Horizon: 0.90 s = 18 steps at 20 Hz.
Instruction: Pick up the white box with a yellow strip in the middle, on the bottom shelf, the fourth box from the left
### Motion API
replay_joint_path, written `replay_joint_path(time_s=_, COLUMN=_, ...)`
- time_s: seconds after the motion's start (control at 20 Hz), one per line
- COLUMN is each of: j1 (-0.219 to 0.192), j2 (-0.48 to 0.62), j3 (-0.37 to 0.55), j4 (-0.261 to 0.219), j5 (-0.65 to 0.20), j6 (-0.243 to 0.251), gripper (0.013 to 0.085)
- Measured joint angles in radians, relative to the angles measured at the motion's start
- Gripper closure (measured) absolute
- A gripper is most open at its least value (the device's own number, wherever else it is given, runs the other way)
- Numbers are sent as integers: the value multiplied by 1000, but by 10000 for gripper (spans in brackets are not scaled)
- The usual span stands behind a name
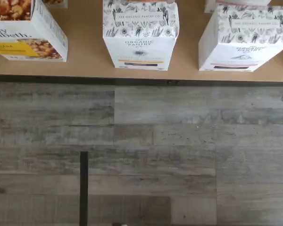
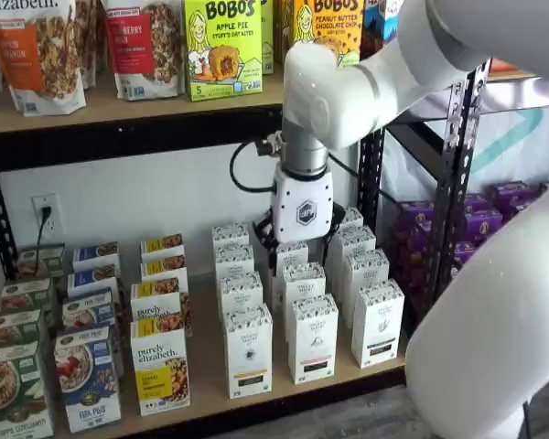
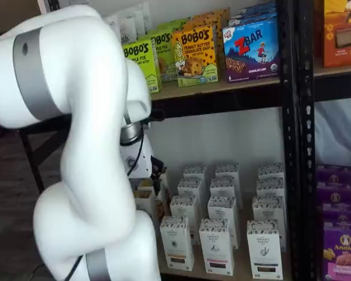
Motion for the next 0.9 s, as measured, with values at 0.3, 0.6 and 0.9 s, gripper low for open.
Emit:
replay_joint_path(time_s=0.3, j1=-1, j2=93, j3=2, j4=24, j5=-91, j6=-17, gripper=130)
replay_joint_path(time_s=0.6, j1=10, j2=181, j3=5, j4=61, j5=-182, j6=-35, gripper=130)
replay_joint_path(time_s=0.9, j1=28, j2=318, j3=-23, j4=56, j5=-287, j6=-14, gripper=130)
